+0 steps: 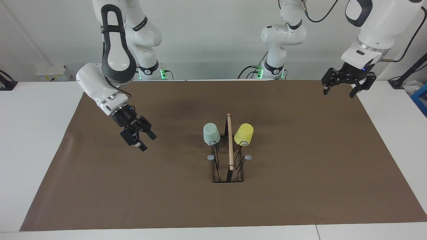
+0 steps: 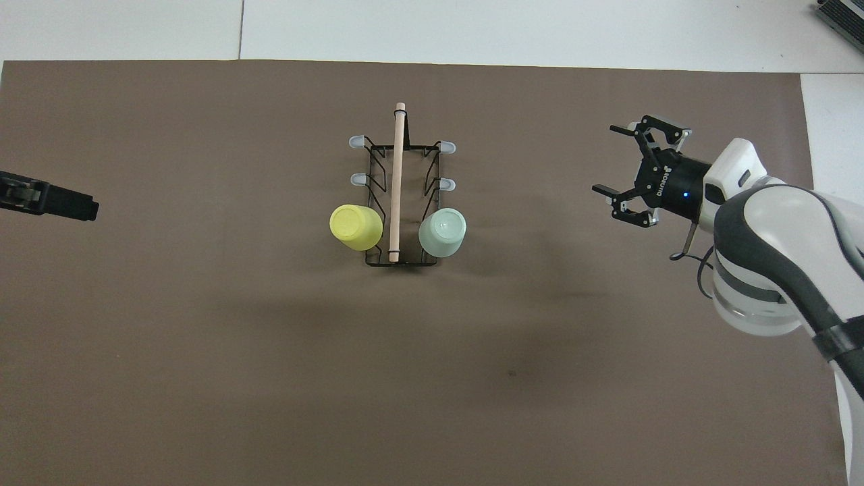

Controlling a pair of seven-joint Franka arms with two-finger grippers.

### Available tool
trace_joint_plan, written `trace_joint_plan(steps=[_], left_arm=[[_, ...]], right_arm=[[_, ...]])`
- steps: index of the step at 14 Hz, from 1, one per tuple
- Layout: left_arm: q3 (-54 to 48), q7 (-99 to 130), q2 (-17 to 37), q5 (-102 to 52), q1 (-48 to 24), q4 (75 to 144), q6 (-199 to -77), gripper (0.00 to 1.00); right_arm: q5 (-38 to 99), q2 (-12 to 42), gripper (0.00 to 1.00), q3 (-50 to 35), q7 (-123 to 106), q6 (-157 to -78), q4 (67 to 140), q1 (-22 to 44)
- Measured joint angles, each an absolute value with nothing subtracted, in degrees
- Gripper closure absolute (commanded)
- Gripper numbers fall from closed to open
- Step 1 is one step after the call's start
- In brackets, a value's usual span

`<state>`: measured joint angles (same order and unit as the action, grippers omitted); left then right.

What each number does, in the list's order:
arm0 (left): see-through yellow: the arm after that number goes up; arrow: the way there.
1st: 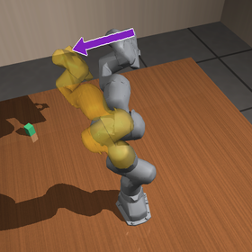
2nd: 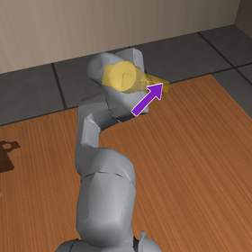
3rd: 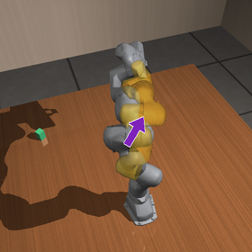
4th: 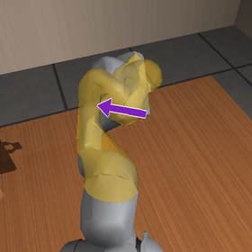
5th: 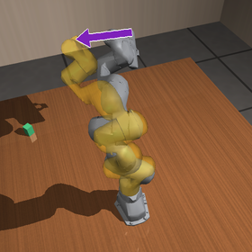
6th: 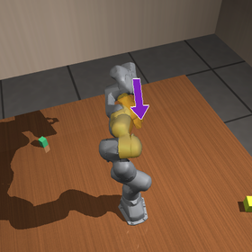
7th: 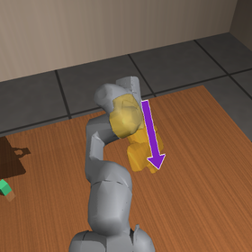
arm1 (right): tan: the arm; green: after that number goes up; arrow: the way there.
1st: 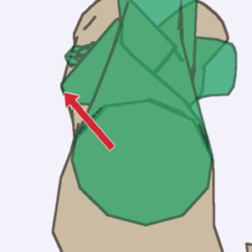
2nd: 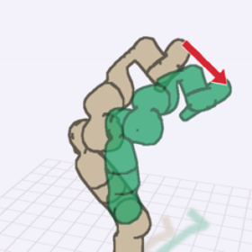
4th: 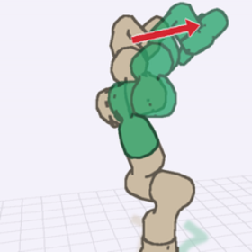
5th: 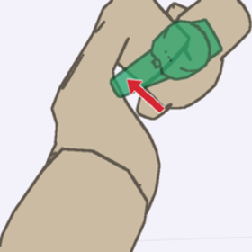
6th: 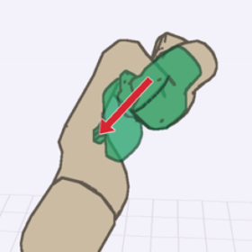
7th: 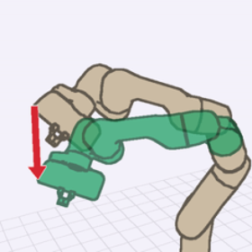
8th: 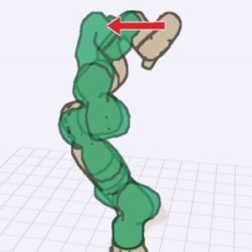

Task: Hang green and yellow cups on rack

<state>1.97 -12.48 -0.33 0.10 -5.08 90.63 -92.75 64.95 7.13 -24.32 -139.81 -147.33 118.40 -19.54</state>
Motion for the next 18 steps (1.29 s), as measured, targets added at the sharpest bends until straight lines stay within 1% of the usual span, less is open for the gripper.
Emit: trace_joint_plan(steps=[2, 4, 7, 11, 15, 18], left_arm=[[0.9, -11.5, -0.4, 0.1, -5.1, 90.6, -92.0, 0.0], [0.7, -11.2, -0.6, 0.1, -4.9, 90.6, -91.1, 0.0], [0.7, -11.2, -0.9, 0.1, -4.7, 90.7, -90.3, 0.0], [0.8, -11.1, -0.9, 0.1, -4.4, 90.7, -89.5, 0.0], [0.9, -9.8, -0.9, 0.1, -4.0, 90.8, -89.4, 0.0], [0.9, -9.7, -0.9, 0.1, -3.8, 90.9, -89.3, 0.0]], right_arm=[[57.0, 6.7, 0.0, -24.1, -130.3, -145.4, 118.0, -20.4], [47.0, 5.5, 0.0, -24.1, -115.7, -141.7, 116.5, -21.1], [34.9, 3.7, 0.0, -24.1, -97.0, -133.3, 113.4, -23.8], [22.7, 3.6, 0.0, -23.9, -77.9, -121.8, 109.8, -25.4], [17.4, 2.8, 0.0, -23.9, -60.4, -111.8, 106.3, -25.4], [15.9, 0.0, 0.0, -23.9, -48.7, -105.9, 105.8, -25.3]])
